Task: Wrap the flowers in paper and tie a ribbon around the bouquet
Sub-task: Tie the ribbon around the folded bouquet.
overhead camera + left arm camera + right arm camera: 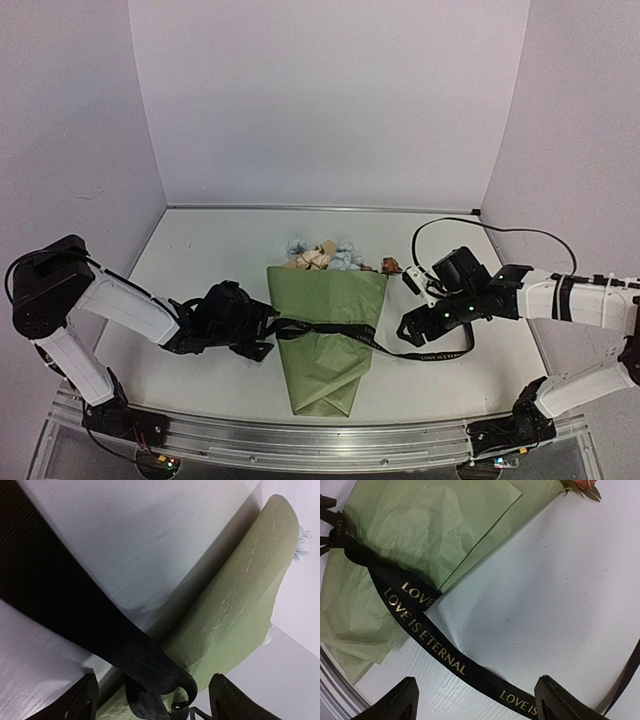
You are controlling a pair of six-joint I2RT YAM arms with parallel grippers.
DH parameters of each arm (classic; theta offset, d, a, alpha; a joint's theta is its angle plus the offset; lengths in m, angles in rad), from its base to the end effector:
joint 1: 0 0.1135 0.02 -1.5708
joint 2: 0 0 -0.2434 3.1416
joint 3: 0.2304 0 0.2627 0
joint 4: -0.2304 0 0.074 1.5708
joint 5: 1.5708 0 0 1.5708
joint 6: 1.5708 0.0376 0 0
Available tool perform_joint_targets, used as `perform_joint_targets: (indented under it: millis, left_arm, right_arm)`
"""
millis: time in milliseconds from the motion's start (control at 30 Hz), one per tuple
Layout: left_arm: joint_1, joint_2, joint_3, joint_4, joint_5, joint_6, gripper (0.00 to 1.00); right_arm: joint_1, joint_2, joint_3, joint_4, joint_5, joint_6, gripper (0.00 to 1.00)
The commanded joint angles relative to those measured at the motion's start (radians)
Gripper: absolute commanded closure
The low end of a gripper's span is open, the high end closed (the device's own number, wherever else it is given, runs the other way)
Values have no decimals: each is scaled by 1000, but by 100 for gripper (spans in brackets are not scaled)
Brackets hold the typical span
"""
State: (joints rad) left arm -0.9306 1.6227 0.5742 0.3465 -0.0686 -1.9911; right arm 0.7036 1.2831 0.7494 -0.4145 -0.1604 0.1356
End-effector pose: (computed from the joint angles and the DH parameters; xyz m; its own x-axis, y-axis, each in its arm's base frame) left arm 0.1797 -0.2369 0.0928 -0.5445 -0.7937 0.2711 -0.6659 0.2125 -0.7152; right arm 0.1993 0.1770 0.1782 -0.7097 -0.4271 -0.5603 -0.6194 0.7572 0.2074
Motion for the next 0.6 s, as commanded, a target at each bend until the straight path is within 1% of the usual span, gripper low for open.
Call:
perform_joint_targets:
  millis: [0,100,200,300,400,567]
  left_arm:
    - [-2,38,-36,95,-64,-145,24]
    - [-2,54,-48,128,-72,-156,33]
    - [-3,69,-58,150,-77,-155,47]
    - [-2,71,-69,159,-89,-141,59]
    - [-2,69,-76,166,-93,-126,70]
    - [-1,61,-85,175,-110,-92,84]
  right_arm:
    - [8,-21,-9,9,13,8,18]
    - [9,-14,-4,8,9,10,18]
    - [11,-7,0,9,1,10,18]
    - [18,11,1,10,-4,-5,18]
    - [29,19,-9,26,-4,-44,18]
    - [38,31,-31,69,-30,-129,17]
